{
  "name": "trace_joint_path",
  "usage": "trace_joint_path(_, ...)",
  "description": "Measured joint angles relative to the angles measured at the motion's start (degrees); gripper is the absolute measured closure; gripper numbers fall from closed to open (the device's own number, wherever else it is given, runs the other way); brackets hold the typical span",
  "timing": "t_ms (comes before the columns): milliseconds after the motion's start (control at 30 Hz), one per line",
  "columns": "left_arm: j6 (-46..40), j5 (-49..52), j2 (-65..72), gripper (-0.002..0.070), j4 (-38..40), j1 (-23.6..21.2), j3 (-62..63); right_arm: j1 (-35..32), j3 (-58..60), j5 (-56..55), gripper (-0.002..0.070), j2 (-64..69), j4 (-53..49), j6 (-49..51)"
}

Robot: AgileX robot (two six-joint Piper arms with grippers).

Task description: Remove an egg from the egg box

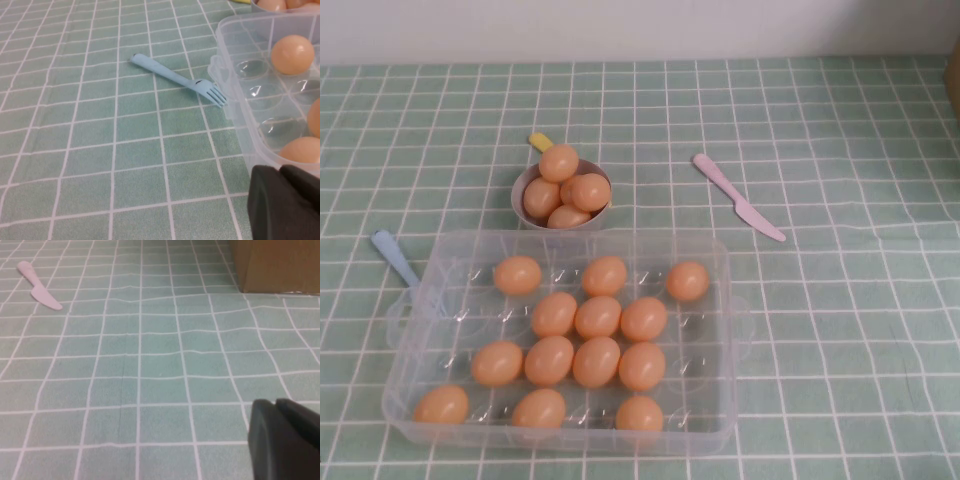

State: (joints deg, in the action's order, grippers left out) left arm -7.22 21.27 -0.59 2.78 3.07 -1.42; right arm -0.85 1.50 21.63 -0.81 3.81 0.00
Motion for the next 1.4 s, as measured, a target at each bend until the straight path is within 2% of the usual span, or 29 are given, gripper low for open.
trace_joint_path(433,0.0,0.0,0.0,0.0678,0.0,0.0,0.0,0.0,0.0,-2.9,0.0694,0.0,3.1,0.0)
trace_joint_path(567,0.0,0.0,0.0,0.0678,0.0,0.0,0.0,0.0,0.0,-5.1,0.0694,0.0,9.9,0.0)
trace_joint_path(800,0.0,0.0,0.0,0.0678,0.0,0.0,0.0,0.0,0.0,-14.8,0.0694,0.0,28.6,0.0)
trace_joint_path(1033,0.0,0.0,0.0,0.0678,0.0,0.0,0.0,0.0,0.0,-17.3,0.0694,0.0,33.5,0.0)
trace_joint_path(1200,0.0,0.0,0.0,0.0678,0.0,0.0,0.0,0.0,-0.8,-11.4,0.0694,0.0,35.1,0.0)
trace_joint_path(1400,0.0,0.0,0.0,0.0678,0.0,0.0,0.0,0.0,-12.2,4.7,0.0694,8.0,33.9,0.0)
